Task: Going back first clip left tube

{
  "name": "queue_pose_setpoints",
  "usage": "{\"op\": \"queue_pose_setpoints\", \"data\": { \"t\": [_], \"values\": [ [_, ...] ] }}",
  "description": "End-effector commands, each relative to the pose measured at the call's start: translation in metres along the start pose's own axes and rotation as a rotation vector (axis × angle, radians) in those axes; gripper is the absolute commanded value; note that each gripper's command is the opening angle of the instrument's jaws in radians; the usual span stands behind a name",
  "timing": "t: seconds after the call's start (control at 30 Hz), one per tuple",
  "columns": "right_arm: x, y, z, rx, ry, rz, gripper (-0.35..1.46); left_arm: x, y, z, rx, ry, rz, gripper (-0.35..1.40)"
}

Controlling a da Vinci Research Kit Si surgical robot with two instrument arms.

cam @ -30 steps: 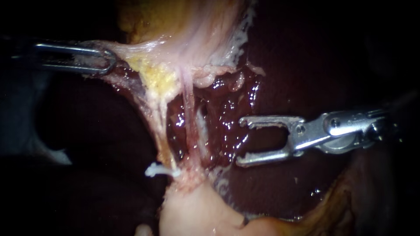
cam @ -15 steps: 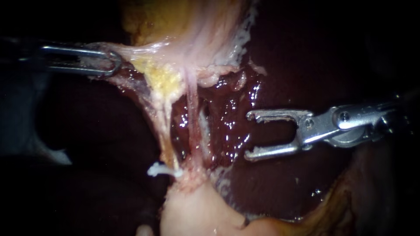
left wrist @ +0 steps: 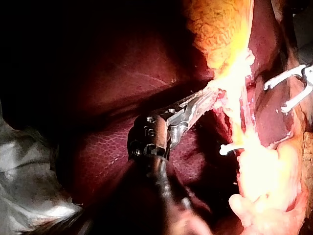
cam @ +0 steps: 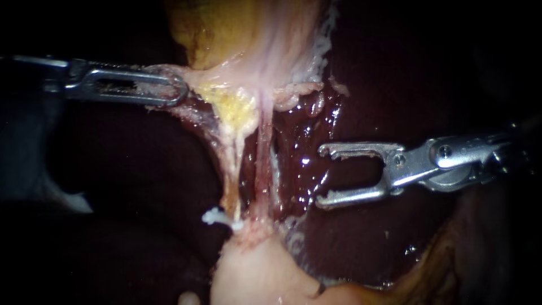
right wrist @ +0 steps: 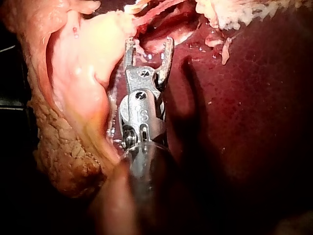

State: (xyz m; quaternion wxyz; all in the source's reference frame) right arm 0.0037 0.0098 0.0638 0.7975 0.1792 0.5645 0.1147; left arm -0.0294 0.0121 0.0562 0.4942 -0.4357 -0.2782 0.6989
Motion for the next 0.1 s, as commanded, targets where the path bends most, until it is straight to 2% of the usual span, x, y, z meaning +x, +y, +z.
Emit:
{"op": "queue_pose_setpoints", "data": {
  "t": [0.03,0.1],
  "values": [
    [0.0,0.0,0.0,0.0,0.0,0.0,0.5,0.0,0.0,0.0,0.0,-0.001,0.0,-0.35],
    [0.0,0.0,0.0,0.0,0.0,0.0,0.5,0.0,0.0,-0.0001,0.0,-0.001,0.0,-0.35]
  ]
}}
